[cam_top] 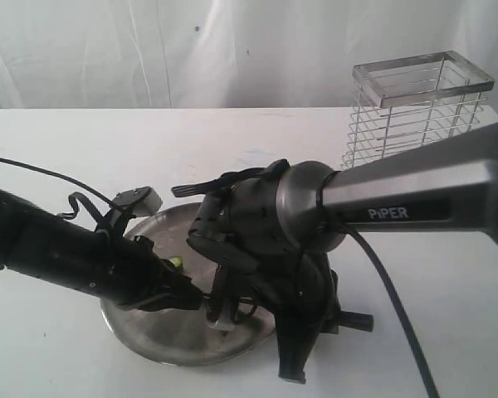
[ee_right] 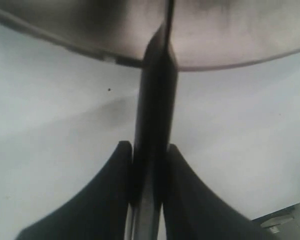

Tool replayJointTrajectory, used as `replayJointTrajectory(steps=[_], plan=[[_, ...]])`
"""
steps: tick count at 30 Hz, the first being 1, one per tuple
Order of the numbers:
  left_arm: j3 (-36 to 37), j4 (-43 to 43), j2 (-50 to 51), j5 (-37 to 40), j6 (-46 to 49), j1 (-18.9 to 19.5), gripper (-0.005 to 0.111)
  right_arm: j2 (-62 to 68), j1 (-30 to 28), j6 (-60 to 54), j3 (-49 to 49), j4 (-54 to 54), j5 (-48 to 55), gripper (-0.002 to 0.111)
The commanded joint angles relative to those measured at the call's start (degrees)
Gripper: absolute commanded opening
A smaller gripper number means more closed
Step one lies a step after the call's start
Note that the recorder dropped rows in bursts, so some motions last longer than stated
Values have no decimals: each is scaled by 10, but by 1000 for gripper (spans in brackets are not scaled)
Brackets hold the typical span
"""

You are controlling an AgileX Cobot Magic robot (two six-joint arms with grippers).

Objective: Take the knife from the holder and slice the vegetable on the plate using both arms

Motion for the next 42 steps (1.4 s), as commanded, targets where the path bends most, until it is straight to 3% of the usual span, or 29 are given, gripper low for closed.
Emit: replayJointTrajectory(steps=[1,3,8,10,16,22,30,34,42], plan=[[4,-3,-7,10,-5,0,1,2,-1,14,1,-31,4,0],[4,-6,-7,10,-6,0,7,2,-1,14,1,-36,4,0],[4,-7,-3,13,-6,0,43,2,-1,14,1,-36,4,0],[6,-7,6,16,-6,-1,49,2,-1,14,1,-36,4,0],[22,-56,34,-29,34,-28,49,2,-1,14,1,-30,4,0],[22,-182,46,-37,134,-55,49,1,-1,14,1,-13,4,0],[18,-182,76,-68,162,-68,50,-15,-1,13,1,-5,4,0],[-3,-182,96,-66,130,-68,50,-16,-1,10,1,33,4,0],[18,-182,98,-135,128,-68,37,7,-1,10,1,2,4,0]])
